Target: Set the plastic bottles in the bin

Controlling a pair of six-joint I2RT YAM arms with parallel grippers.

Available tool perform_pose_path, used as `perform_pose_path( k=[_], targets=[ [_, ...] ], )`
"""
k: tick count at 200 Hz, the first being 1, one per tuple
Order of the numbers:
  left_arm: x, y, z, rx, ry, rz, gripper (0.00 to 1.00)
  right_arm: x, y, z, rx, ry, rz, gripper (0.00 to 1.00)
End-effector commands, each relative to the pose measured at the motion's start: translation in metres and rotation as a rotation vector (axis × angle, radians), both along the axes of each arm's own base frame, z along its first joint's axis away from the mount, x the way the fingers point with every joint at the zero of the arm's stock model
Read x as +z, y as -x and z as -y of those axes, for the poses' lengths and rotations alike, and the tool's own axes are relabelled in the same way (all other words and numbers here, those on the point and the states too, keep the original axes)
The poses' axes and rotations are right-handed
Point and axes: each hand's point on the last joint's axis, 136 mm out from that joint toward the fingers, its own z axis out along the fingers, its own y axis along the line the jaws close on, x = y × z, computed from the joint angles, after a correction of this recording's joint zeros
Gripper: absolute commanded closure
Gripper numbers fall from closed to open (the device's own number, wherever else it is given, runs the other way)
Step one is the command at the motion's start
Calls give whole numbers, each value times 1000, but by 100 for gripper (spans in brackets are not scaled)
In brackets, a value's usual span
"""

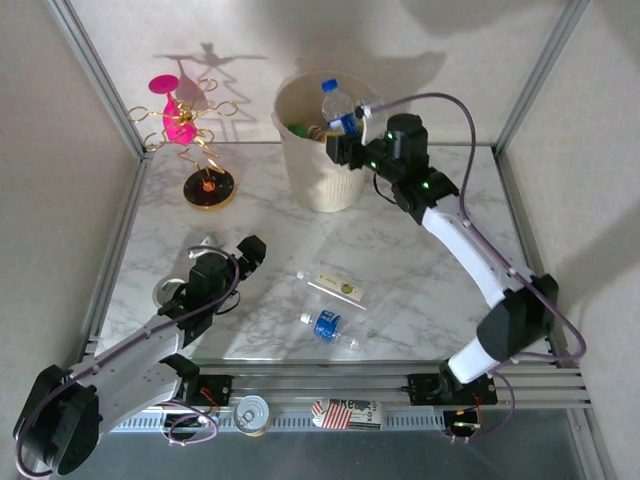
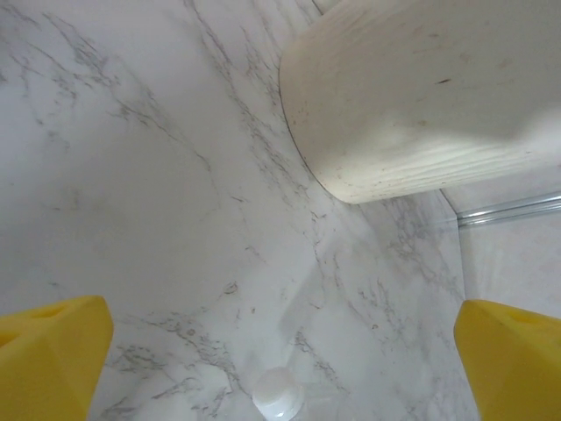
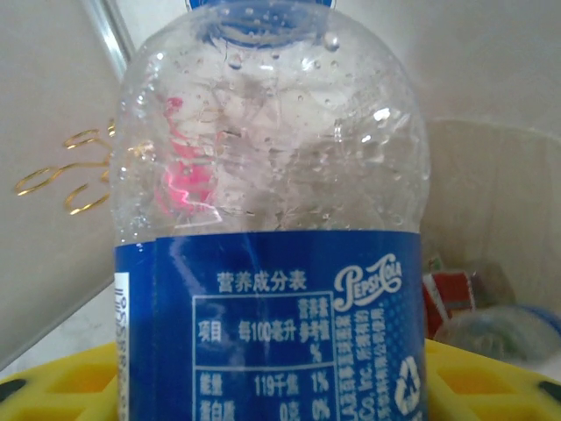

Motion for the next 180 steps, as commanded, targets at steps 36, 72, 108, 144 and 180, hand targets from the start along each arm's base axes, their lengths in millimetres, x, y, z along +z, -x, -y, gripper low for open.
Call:
perform_pose_path(
  k=[36,72,108,144,180],
  targets=[
    [-7,19,-27,67,-38,-6,0,-17,-84,-16,-116,-3,-66,56],
    [-10,28,-35,93,-15,0,0,-14,-110,-30,-117,-5,-77,40],
    [-8,31,-39,105,-8,9,0,4,-108,-26,-131,-24,-52,20],
    [-3,29,-36,98,8,20,0,21,-88,-15,-132,-16,-16,16],
    [2,25,-25,58,43,33,0,23,-48,-6,-90,3,-1,15]
  ],
)
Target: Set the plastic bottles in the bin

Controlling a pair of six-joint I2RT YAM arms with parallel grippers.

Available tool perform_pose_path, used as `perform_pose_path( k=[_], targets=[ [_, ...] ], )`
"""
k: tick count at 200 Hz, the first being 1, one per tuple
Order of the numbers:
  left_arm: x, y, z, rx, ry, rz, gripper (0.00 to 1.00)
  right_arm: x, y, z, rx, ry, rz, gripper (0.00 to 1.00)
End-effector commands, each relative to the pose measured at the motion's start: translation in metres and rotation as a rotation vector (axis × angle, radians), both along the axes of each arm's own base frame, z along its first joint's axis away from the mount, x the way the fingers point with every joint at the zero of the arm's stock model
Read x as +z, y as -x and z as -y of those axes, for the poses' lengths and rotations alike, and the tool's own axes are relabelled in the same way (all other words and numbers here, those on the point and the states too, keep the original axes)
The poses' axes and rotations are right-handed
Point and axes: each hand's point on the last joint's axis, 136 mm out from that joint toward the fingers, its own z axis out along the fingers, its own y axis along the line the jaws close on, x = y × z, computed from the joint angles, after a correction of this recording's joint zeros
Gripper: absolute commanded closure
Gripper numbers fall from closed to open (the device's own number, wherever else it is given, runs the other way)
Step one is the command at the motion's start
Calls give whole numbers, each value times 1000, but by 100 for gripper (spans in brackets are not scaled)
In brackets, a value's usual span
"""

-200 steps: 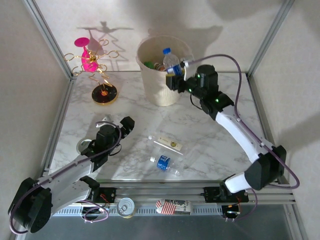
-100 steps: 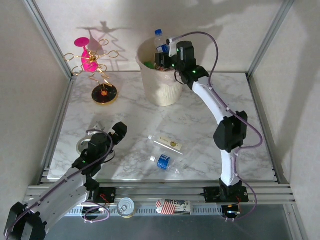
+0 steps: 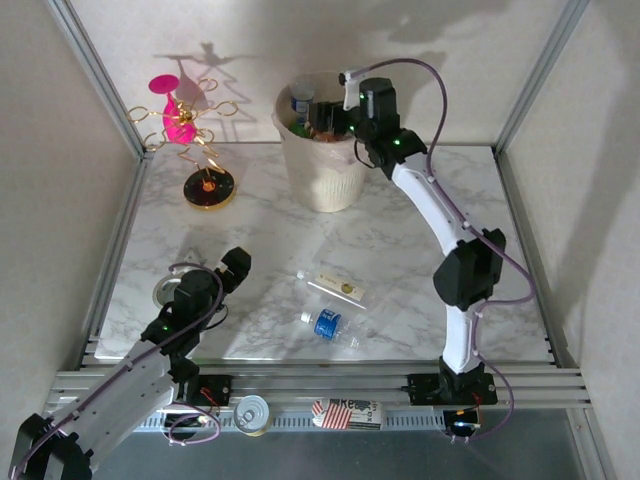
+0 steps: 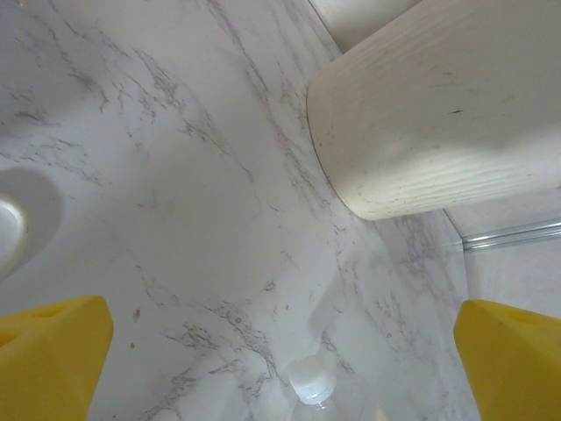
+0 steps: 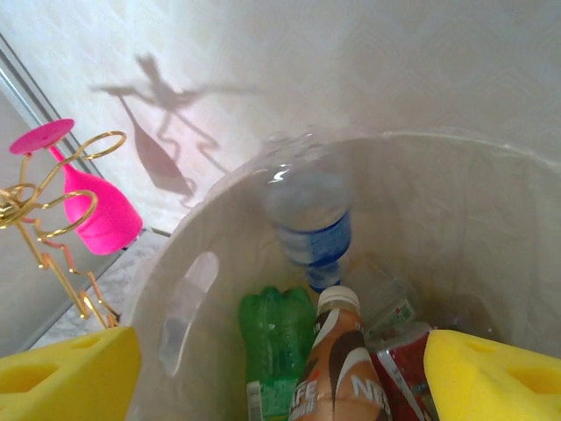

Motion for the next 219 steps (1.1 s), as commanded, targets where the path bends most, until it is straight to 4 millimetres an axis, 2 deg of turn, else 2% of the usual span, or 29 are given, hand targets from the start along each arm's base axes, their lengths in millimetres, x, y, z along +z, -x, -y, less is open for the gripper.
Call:
perform_pose_path(
  k=[1,20,48,100,144,150,185,219],
  targets=[
    [6,-4,5,-14,44,19,0,34,34,10,26,-11,90,15],
    [9,-7,12,-43,53,22,1,28,63,11,81,8,88,15],
    [14,-11,23,-79,63,23,0,3,108,11,160,54,48,15],
    [15,-15,50,-129,67,14,0,-76,187,14,283,101,-122,15],
    [11,-17,80,-177,58,-15,0,-156,237,17,355,189,-312,15],
    [9,-18,83,-180,56,-21,0,-167,251,11,388,207,-336,15],
    [0,-20,98,-178,75,-58,0,-220,278,18,388,300,-449,14],
    [1,-24,104,-159,128,-58,0,-247,288,30,343,367,-495,13]
  ],
)
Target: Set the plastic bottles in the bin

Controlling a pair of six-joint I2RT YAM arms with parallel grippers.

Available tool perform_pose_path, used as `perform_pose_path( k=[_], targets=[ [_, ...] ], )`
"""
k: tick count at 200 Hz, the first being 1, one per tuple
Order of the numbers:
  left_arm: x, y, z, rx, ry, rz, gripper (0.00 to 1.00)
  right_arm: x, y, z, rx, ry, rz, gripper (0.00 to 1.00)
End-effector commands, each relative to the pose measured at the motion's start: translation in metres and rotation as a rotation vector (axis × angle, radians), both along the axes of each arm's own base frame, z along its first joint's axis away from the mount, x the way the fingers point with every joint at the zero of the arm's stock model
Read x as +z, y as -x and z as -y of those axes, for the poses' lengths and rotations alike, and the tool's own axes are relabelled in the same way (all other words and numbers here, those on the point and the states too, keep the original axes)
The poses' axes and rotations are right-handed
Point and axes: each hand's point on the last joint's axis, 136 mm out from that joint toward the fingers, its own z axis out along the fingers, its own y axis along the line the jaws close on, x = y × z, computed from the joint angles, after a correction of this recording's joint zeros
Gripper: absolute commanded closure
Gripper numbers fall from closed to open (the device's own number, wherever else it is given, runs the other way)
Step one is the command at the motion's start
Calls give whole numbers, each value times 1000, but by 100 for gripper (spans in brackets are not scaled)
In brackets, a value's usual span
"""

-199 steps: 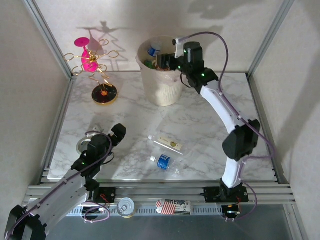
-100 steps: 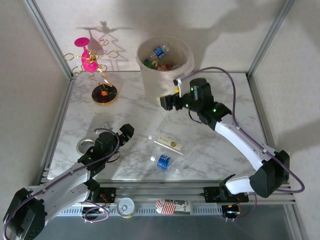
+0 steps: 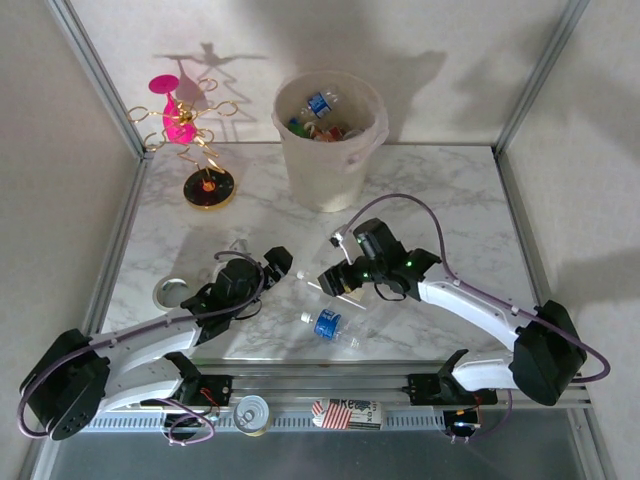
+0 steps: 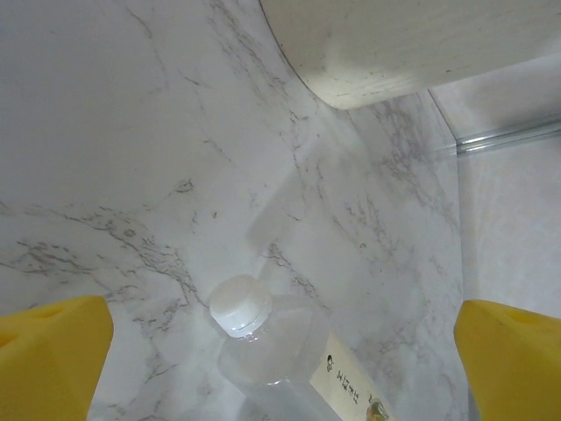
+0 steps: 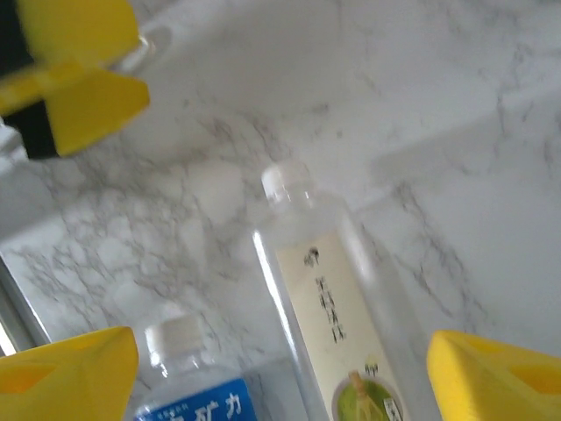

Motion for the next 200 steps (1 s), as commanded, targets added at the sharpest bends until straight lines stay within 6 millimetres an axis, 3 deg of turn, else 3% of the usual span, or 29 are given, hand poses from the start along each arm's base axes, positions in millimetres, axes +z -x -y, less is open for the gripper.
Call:
perform_pose_path(
  k=[1,41,127,200],
  targets=[
    [19,-10,5,48,75,39,0,-10,4,12,-49,54,-2,13],
    [20,-10,10,45,70,33,0,-34,3,28,-107,131,-9,10],
    [16,-13,30,-2,60,16,0,-72,-5,25,-85,235,-39,7],
    [11,-11,31,-9,52,3,0,-93,-20,29,-105,333,-19,9]
  ],
)
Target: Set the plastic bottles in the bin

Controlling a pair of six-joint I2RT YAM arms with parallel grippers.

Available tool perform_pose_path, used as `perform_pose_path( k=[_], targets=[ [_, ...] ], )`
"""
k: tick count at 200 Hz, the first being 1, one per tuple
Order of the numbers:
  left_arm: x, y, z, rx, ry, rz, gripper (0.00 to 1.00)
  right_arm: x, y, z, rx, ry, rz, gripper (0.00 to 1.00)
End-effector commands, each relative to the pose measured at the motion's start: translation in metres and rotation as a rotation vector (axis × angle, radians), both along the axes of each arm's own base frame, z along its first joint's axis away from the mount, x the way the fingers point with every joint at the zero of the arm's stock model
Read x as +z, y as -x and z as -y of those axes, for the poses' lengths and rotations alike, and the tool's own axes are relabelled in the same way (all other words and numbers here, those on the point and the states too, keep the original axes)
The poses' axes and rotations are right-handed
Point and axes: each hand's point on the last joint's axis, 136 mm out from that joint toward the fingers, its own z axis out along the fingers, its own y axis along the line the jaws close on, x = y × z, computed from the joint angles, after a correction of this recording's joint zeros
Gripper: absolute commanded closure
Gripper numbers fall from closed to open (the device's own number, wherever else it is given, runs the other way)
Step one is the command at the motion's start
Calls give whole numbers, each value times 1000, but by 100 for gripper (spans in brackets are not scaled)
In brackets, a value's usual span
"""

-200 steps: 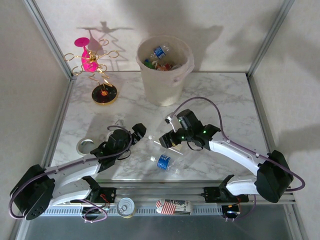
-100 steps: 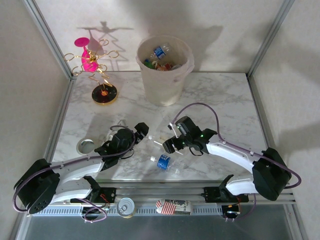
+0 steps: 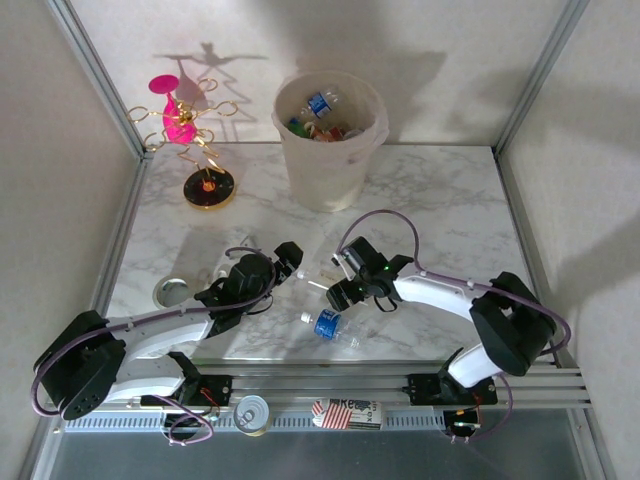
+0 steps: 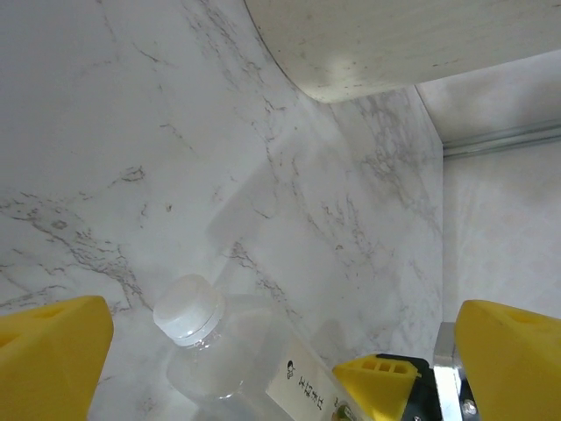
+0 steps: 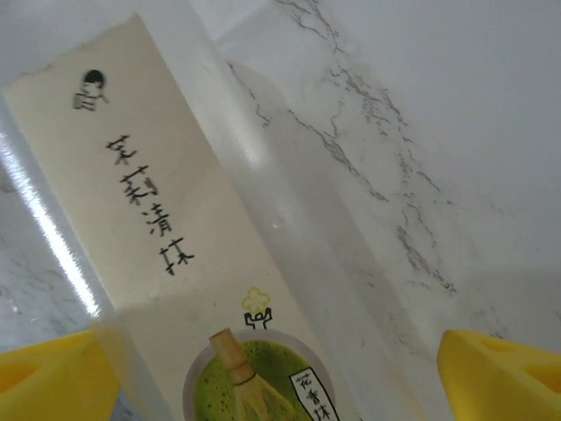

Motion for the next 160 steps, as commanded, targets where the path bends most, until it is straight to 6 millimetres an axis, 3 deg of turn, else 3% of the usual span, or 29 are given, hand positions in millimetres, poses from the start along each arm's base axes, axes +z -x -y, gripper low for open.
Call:
perform_pose_path(
  k=[1,93,160],
  targets=[
    [8,-2,6,-7,19,18,0,4,-14,-6,2,22,52,10],
    [9,0,2,3,11,22,0,-17,-23,-10,20,82,42,21],
    [9,0,1,4,8,25,0,-18,-25,-12,25,77,55,33]
  ],
)
